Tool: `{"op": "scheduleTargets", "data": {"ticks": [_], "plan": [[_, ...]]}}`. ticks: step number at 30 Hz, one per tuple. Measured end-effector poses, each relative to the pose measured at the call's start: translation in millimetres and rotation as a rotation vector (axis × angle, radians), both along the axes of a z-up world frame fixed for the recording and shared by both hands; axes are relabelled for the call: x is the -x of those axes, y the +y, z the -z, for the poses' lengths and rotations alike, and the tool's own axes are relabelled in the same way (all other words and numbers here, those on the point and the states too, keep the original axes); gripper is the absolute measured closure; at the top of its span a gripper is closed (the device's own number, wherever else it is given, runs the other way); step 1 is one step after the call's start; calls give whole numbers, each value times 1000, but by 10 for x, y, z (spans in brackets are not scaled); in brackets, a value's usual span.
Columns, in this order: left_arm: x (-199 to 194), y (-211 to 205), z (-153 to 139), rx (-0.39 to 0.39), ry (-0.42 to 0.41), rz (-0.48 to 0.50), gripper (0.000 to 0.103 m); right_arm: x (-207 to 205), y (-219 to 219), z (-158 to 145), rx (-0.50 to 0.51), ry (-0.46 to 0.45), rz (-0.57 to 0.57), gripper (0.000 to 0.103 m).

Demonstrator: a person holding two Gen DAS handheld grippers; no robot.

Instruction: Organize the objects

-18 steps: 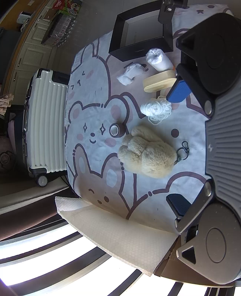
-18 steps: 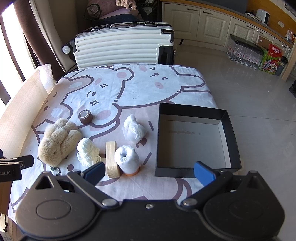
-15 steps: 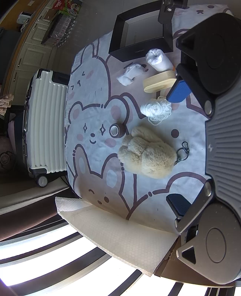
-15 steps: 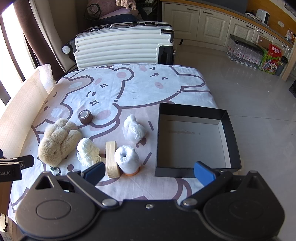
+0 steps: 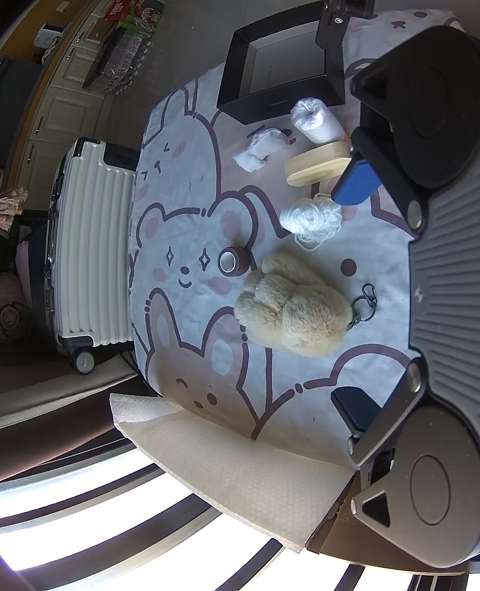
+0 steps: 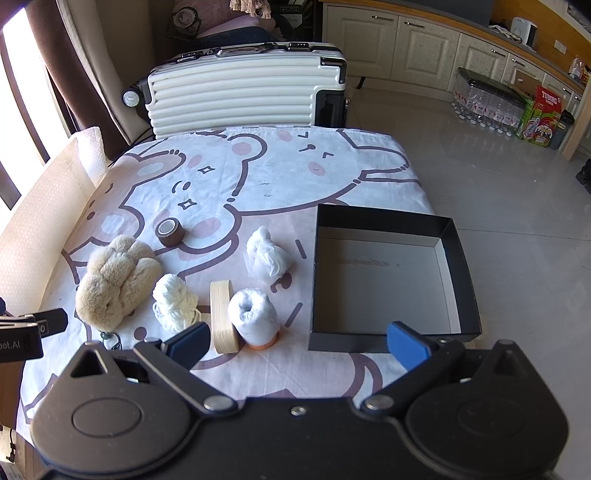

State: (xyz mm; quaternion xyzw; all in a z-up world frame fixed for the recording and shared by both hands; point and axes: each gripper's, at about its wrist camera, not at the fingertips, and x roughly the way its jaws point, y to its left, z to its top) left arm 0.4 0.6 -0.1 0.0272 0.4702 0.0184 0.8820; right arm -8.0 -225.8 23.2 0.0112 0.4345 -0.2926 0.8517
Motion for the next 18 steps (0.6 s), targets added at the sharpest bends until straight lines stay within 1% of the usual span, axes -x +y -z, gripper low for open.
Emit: {"op": "scheduleTargets", "data": {"ticks": [18], "plan": [[0,3,-1,4,1,0,0,10,-1,20,3,-1,17,0]]}}
